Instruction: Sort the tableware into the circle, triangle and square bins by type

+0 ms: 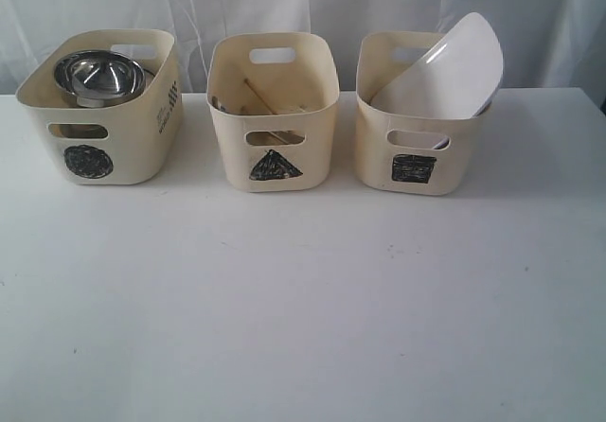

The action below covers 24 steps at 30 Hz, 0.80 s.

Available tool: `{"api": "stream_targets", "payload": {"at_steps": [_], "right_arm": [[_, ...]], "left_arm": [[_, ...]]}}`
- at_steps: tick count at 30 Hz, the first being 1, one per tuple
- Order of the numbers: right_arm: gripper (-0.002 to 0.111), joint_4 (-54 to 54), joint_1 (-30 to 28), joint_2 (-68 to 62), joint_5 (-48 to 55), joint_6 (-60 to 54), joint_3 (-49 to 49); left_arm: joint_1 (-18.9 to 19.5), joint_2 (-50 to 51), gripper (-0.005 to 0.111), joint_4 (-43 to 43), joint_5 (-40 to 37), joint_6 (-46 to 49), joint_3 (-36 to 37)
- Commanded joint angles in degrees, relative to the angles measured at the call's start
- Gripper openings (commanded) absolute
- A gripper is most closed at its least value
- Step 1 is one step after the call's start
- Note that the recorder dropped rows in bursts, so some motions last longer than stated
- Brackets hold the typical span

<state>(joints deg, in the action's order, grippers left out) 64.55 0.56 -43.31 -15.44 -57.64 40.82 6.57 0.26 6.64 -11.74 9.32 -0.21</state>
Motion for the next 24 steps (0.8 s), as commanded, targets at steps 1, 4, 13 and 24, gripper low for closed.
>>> {"api": "stream_targets", "payload": {"at_steps": [1, 4, 13, 24], "right_arm": [[0.000, 0.0, 0.0, 5.4, 0.2, -0.6, -7.2], [0.000, 0.0, 0.0, 5.9, -1.3, 1.7, -12.5], [0.000, -17.3, 0.0, 3.2, 5.6, 25.3, -23.1], [0.000, -20.7, 0.0, 23.9, 22.4, 16.9, -22.2]], "left_arm": [[0.0, -0.3, 0.000, 0.3, 0.1, 0.1, 0.2], [0.0, -0.3, 0.000, 0.3, 0.1, 0.1, 0.2], [0.0, -0.3, 0.000, 0.3, 0.1, 0.1, 0.2], [0.0, -0.3, 0.000, 0.3, 0.1, 0.1, 0.2]]}}
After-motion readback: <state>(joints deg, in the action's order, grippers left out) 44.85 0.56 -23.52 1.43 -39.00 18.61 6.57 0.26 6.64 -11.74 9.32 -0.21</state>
